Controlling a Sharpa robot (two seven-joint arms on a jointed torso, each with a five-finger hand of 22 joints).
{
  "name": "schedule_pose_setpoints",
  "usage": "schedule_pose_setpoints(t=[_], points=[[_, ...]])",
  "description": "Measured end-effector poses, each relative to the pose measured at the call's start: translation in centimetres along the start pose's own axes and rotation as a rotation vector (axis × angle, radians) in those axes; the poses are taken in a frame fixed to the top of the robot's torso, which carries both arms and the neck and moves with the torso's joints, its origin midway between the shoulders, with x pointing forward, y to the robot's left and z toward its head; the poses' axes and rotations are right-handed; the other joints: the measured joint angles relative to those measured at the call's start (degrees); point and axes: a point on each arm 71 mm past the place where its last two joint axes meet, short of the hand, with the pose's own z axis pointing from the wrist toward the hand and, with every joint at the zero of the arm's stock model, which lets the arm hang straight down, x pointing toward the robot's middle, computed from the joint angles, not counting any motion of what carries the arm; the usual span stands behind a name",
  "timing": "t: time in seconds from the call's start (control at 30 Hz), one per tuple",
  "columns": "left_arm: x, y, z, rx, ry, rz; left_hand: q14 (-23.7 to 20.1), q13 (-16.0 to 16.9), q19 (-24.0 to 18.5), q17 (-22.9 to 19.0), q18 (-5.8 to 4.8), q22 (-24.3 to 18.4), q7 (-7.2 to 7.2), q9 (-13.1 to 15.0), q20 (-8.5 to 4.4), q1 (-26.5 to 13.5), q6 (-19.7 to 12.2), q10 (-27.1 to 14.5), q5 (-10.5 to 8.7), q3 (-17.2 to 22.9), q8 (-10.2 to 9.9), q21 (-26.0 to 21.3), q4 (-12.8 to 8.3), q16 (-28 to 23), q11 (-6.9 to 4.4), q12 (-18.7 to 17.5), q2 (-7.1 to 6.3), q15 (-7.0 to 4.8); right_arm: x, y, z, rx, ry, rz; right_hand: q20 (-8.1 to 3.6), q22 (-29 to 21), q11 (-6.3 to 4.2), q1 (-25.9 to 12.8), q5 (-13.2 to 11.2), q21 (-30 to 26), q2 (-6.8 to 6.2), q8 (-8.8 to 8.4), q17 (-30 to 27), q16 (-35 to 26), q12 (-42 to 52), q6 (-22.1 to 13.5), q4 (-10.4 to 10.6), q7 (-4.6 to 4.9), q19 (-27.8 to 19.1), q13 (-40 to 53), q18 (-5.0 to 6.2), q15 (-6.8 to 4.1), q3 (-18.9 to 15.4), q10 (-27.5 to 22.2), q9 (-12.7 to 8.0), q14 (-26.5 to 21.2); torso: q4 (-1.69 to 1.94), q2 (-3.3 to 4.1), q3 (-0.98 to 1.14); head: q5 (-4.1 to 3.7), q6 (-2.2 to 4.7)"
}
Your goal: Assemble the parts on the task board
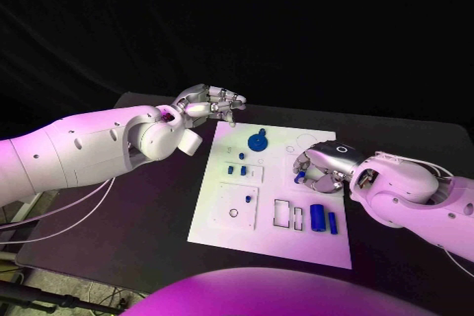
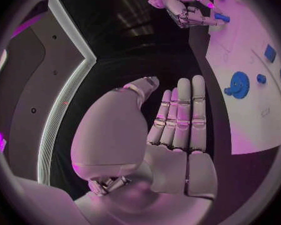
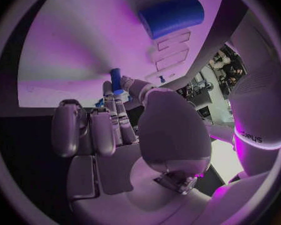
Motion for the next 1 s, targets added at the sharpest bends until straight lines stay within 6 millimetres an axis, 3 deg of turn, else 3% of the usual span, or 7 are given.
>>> schedule_pose_setpoints(t=[0.2, 0.27, 0.37, 0.53, 1.0], points=[[0.0, 0.0, 0.0, -0.001, 0.0, 0.0, 0.0, 0.0, 0.0, 0.0, 0.0, 0.0, 0.0, 0.0, 0.0, 0.0, 0.0, 0.0, 0.0, 0.0, 0.0, 0.0, 0.0, 0.0, 0.0, 0.0, 0.0, 0.0, 0.1, 0.0, 0.0, 0.001, 0.004, -0.003, -0.11, 0.0, -0.16, 0.25, -0.24, 0.78, 0.25, 0.42, 0.25, 0.27, -0.31, 0.75, -0.47, -0.14, 0.34, -0.01, 0.0, -0.2, 0.47, 0.9, 0.16, -0.2, 0.01, 0.0, -0.01, -0.02, 0.0], [0.0, 0.0, 0.0, -0.002, -0.001, 0.0, 0.0, 0.0, 0.0, 0.0, 0.0, 0.0, 0.0, 0.0, 0.0, 0.0, 0.0, 0.0, 0.0, 0.0, 0.0, 0.0, 0.0, 0.0, 0.0, 0.0, 0.0, 0.0, 0.1, 0.0, 0.0, -0.001, 0.003, -0.003, -0.3, 0.03, -0.4, 0.71, -0.77, 1.51, 0.71, 0.92, 0.45, 0.36, -0.54, 1.47, -0.73, -0.44, 0.72, -0.01, -0.88, -0.56, 0.73, 1.89, 0.4, -0.11, 0.01, 0.0, -0.01, -0.05, 0.0], [0.0, 0.0, 0.0, -0.002, -0.001, 0.0, 0.0, -0.01, 0.0, -0.01, 0.0, 0.0, 0.0, 0.0, 0.0, 0.0, 0.0, 0.0, 0.0, 0.0, 0.0, 0.0, 0.0, 0.0, 0.0, 0.0, 0.0, 0.0, 0.1, 0.1, 0.0, -0.003, 0.0, -0.001, -0.65, 0.04, -0.5, 1.14, -1.34, 2.56, 1.14, 1.63, 0.72, 0.49, -0.87, 2.5, -1.08, -0.74, 1.07, 0.16, -0.93, -0.74, 0.99, 2.97, 0.72, -0.13, 0.02, 0.0, 0.0, -0.01, 0.0], [0.0, 0.0, 0.0, -0.003, -0.001, 0.0, 0.0, -0.05, 0.0, -0.05, -0.01, 0.0, 0.0, 0.0, 0.0, 0.0, 0.0, 0.0, 0.0, 0.0, 0.0, 0.0, 0.0, 0.0, 0.0, 0.0, 0.0, 0.0, 0.1, 0.4, -0.1, -0.008, -0.013, 0.003, -0.71, 0.04, 0.01, 1.76, -1.94, 4.3, 1.75, 2.66, 1.1, 0.78, -0.82, 3.41, -1.91, -1.18, 1.13, 0.8, -0.93, -1.13, 0.75, 3.48, 1.43, -0.1, 0.03, 0.0, 0.0, 0.04, 0.0], [-0.1, 0.1, 0.0, -0.004, -0.003, 0.001, 0.0, -0.05, 0.0, -0.04, 0.0, 0.0, 0.0, 0.0, 0.0, 0.0, 0.0, 0.0, 0.0, 0.0, 0.0, 0.0, 0.0, 0.0, 0.0, 0.0, 0.0, 0.0, -1.6, 1.5, -0.7, -0.04, -0.092, 0.013, -0.91, 0.03, 0.11, 2.36, -2.23, 4.36, 2.35, 2.81, 1.09, 0.78, -0.83, 3.43, -1.92, -1.2, 1.33, 1.0, -0.93, -1.33, 0.75, 3.58, 1.83, -0.31, 0.02, -0.05, -0.04, 0.02, 0.0]])
